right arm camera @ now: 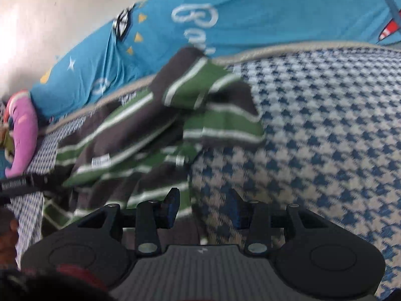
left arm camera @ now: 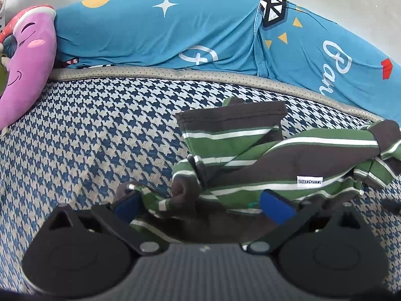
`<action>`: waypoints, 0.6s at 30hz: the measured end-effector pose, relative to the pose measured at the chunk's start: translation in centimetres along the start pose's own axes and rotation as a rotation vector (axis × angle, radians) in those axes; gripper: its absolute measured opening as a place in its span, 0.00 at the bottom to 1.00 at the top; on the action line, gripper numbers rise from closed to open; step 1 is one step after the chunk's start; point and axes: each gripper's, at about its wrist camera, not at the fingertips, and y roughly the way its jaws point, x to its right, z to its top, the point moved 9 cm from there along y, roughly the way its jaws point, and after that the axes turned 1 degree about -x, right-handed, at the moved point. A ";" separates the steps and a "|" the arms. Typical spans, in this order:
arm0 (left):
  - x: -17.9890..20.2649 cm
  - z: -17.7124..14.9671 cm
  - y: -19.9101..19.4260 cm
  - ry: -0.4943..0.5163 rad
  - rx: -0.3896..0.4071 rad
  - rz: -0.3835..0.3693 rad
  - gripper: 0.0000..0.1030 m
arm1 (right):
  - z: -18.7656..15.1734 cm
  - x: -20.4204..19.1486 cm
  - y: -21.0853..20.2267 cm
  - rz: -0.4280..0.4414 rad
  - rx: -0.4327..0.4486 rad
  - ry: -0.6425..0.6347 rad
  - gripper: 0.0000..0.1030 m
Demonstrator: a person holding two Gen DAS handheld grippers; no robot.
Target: Fold clothes
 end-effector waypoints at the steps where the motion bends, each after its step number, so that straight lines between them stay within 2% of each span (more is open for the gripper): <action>1: 0.0 0.0 0.0 0.001 0.000 0.000 1.00 | -0.4 -0.1 0.3 0.005 -0.017 -0.008 0.40; 7: 0.1 0.2 0.1 -0.001 0.003 -0.001 1.00 | -1.3 -0.5 1.1 0.016 -0.034 -0.051 0.45; 11: -0.1 0.2 0.2 -0.003 0.000 -0.002 1.00 | -1.9 -1.2 1.3 0.035 -0.040 -0.083 0.45; 15: -0.3 0.4 0.1 -0.001 0.005 0.001 1.00 | -2.6 -2.1 1.6 0.020 -0.045 -0.135 0.19; 18: -0.5 0.7 0.0 0.002 0.010 0.003 1.00 | -2.8 -2.3 1.3 -0.016 -0.022 -0.153 0.06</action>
